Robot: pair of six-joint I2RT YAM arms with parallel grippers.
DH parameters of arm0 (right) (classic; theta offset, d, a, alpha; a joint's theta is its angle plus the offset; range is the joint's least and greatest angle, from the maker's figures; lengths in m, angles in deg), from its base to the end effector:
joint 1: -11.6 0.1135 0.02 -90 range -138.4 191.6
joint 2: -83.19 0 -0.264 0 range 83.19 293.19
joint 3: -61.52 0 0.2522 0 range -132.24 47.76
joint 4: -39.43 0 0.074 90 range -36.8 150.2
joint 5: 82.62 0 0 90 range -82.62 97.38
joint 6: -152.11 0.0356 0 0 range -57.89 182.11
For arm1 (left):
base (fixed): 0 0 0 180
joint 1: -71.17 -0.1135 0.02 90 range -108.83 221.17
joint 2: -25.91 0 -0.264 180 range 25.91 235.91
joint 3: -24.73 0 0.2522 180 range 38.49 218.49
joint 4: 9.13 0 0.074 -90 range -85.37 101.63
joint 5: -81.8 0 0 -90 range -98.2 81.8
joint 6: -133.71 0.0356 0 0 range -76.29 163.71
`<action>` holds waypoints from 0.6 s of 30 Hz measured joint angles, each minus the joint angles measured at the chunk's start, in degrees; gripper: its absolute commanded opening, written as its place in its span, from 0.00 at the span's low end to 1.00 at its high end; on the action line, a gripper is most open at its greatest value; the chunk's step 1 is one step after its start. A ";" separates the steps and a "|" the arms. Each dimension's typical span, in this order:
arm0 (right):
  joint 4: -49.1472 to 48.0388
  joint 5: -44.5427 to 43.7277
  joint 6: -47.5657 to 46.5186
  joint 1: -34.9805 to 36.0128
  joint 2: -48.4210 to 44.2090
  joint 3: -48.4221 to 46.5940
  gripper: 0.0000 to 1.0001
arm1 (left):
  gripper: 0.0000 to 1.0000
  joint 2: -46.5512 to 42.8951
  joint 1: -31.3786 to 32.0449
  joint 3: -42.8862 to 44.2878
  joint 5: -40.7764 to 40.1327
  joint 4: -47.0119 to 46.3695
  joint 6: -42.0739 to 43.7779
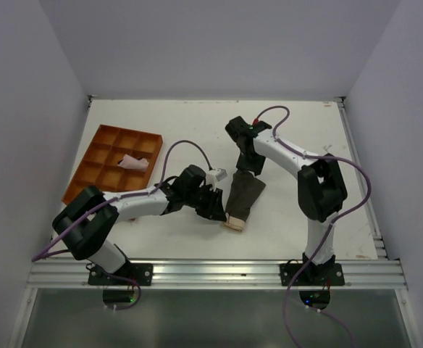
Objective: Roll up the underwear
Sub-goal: Fold the underwear
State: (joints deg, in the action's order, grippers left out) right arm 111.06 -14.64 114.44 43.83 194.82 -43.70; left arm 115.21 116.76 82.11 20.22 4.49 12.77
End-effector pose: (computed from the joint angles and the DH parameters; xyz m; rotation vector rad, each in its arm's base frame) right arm 0.3371 0.1968 0.2261 0.5300 2.6725 -0.2001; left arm 0.2011 -0.2294 0.1690 0.5942 2.5269 -1.1669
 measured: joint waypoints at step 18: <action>1.40 -0.90 -2.75 0.00 4.96 0.07 0.41 | 0.31 -3.28 0.48 5.31 -3.21 2.60 0.74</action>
State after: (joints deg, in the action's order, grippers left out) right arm 112.46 -15.53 111.69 43.83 199.78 -43.63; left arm 111.93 117.24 87.42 17.01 7.09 13.51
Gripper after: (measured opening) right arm 0.424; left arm 0.325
